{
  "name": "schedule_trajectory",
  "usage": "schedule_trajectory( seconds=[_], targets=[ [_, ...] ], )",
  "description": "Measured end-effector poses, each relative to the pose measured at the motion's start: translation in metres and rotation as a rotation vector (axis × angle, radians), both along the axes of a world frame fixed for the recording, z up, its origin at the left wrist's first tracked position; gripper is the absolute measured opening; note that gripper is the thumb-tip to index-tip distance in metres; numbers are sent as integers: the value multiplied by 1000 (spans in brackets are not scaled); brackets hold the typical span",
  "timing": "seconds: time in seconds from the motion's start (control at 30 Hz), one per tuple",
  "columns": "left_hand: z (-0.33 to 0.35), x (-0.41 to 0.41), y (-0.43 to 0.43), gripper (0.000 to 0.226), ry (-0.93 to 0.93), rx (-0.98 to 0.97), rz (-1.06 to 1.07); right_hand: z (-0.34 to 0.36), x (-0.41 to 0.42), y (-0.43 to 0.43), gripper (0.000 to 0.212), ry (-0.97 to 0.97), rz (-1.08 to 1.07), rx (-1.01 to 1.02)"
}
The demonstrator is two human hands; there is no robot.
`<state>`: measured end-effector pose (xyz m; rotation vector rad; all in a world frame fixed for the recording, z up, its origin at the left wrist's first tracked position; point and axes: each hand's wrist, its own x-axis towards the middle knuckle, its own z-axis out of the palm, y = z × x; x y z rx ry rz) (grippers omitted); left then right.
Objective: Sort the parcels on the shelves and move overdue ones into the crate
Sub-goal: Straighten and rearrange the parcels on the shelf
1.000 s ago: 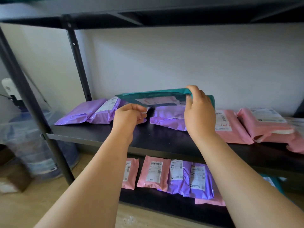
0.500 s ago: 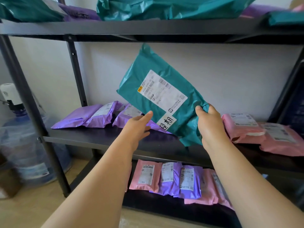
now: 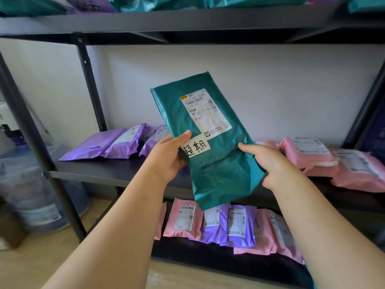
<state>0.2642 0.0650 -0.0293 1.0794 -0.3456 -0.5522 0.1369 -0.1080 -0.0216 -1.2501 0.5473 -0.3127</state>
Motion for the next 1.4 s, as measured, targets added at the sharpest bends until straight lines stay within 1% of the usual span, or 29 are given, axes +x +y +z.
schedule_trajectory(
  seconds=[0.1,0.2,0.3,0.4,0.57,0.7,0.77,0.93,1.13,1.27,1.4],
  targets=[
    [-4,6,5,22,-14,79,42,-4,-3,-6,18,3,68,-111],
    [-6,12,9,29,-36,153,53,-10,-1,-11,21,-90,105,-120],
    [-9,8,7,31,-52,225,13,-13,-1,-10,23,-107,139,-155],
    [-10,2,3,29,-66,254,-38,-18,1,-6,26,-128,139,-157],
    [-12,-2,-4,30,-63,252,-29,-22,5,-5,27,-131,70,-145],
    [-11,3,-7,36,25,271,13,-24,8,-8,26,-133,44,-147],
    [-11,6,-7,35,63,257,28,-24,8,-8,25,-139,41,-141],
    [-12,6,-7,34,81,236,31,-23,8,-9,23,-159,35,-125],
    [-12,4,-13,34,43,212,28,-21,6,-11,17,-161,-22,-121],
    [-11,-7,-20,29,-13,249,31,-17,2,-13,17,-131,-87,-133],
    [-9,-20,-29,25,-32,236,8,-13,-9,-14,14,-78,-135,-149]
  ],
)
